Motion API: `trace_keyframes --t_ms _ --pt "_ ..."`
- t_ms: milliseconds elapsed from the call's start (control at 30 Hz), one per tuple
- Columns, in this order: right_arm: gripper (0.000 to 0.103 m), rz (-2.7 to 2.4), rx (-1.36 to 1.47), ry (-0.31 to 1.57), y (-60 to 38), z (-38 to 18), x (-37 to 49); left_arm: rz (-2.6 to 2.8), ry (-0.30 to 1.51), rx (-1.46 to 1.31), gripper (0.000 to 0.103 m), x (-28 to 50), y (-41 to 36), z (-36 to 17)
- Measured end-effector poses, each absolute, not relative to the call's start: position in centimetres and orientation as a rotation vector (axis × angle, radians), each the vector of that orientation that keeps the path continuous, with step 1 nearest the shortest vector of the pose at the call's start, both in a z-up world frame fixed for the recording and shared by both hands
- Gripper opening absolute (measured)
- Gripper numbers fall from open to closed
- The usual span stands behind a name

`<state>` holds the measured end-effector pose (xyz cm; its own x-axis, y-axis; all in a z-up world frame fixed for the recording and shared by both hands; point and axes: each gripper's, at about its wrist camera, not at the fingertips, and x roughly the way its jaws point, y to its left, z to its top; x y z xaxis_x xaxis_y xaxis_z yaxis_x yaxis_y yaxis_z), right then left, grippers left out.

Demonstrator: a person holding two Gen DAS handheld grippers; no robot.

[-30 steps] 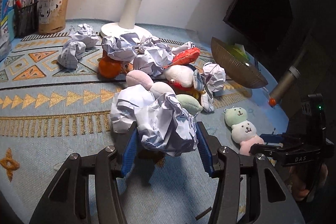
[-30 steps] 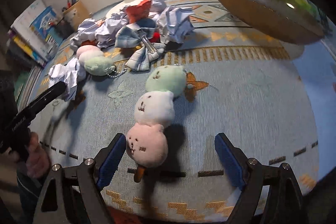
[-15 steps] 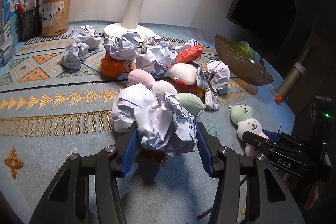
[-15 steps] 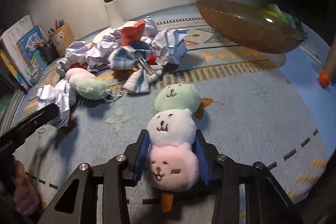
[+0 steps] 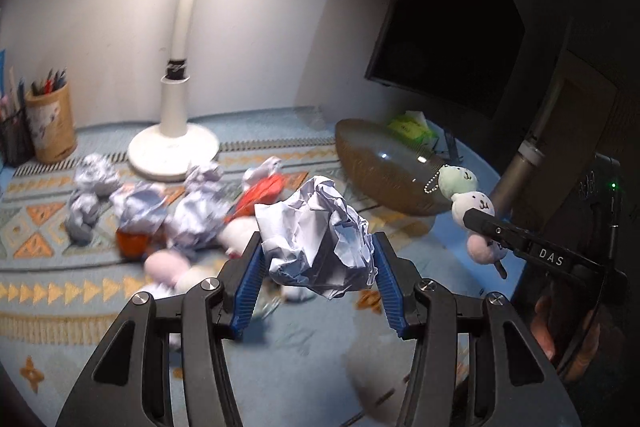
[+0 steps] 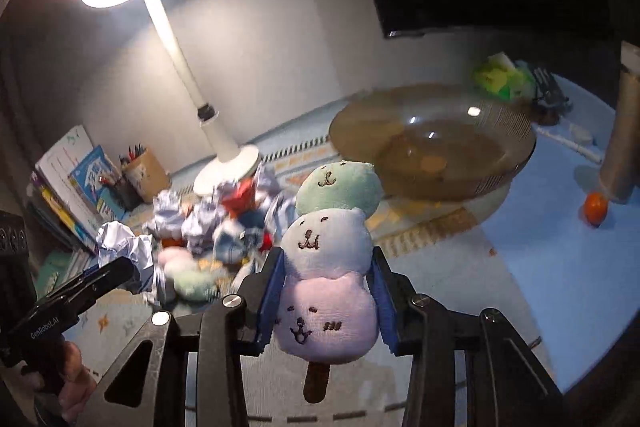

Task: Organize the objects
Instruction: 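Carry the plush toy and paper ball to the woven bowl and release both, then return both tools to the pile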

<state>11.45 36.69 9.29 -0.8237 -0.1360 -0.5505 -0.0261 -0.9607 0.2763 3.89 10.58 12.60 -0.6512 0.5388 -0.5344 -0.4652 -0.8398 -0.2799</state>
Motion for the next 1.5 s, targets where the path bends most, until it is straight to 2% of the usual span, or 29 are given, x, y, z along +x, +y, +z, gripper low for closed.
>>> trace_keyframes --t_ms 167,433,500,567,600,633,667,867,1100,1167,1200,1233,1333,1500 --pt "0.041 -3.001 0.856 -0.527 42.2 12.2 7.9 2.356 -0.149 -0.833 0.049 -1.9 19.3 15.2" --pt "0.041 -2.973 1.044 -0.686 47.6 8.9 0.8 2.288 -0.175 -0.986 0.049 -9.6 27.7 11.3" --pt "0.041 -2.963 1.075 -0.714 48.1 8.0 0.0 2.25 -0.188 -0.994 0.056 -10.5 28.4 10.6" --pt "0.045 -2.965 1.086 -0.72 48.4 7.6 -0.3 2.187 -0.211 -1.001 0.066 -11.0 28.6 10.3" --pt "0.053 -2.977 1.09 -0.707 48.4 7.6 -0.3 2.182 -0.23 -1.004 0.072 -11.2 28.5 10.2" --pt "0.065 -2.993 1.085 -0.699 48.4 7.7 -0.3 2.191 -0.243 -1.003 0.074 -11.1 28.2 10.3" --pt "0.068 -3.009 1.06 -0.698 48.4 7.9 0.0 2.195 -0.245 -1.0 0.075 -11.0 27.9 10.5" --pt "0.069 -2.984 0.969 -0.61 45.6 10.3 2.0 2.254 -0.258 -0.947 0.075 -7.9 23.7 12.4" --pt "0.069 -2.837 0.865 -0.427 37.4 12.5 6.3 2.461 -0.312 -0.835 0.076 -0.3 12.7 15.7" --pt "0.069 -2.778 0.843 -0.396 34.6 12.3 7.2 2.555 -0.322 -0.834 0.083 1.7 9.1 16.0" --pt "0.069 -2.753 0.836 -0.388 33.3 11.9 7.5 2.609 -0.328 -0.832 0.095 2.6 7.4 16.0" --pt "0.069 -2.735 0.833 -0.377 32.0 11.6 7.7 2.664 -0.335 -0.822 0.102 3.4 5.6 15.9" --pt "0.069 -2.694 0.843 -0.313 28.3 9.4 7.8 2.798 -0.34 -0.827 0.102 4.8 1.4 14.4" --pt "0.069 -2.618 0.891 -0.172 23.7 4.2 6.8 2.899 -0.331 -0.963 0.102 4.4 -3.4 8.7"
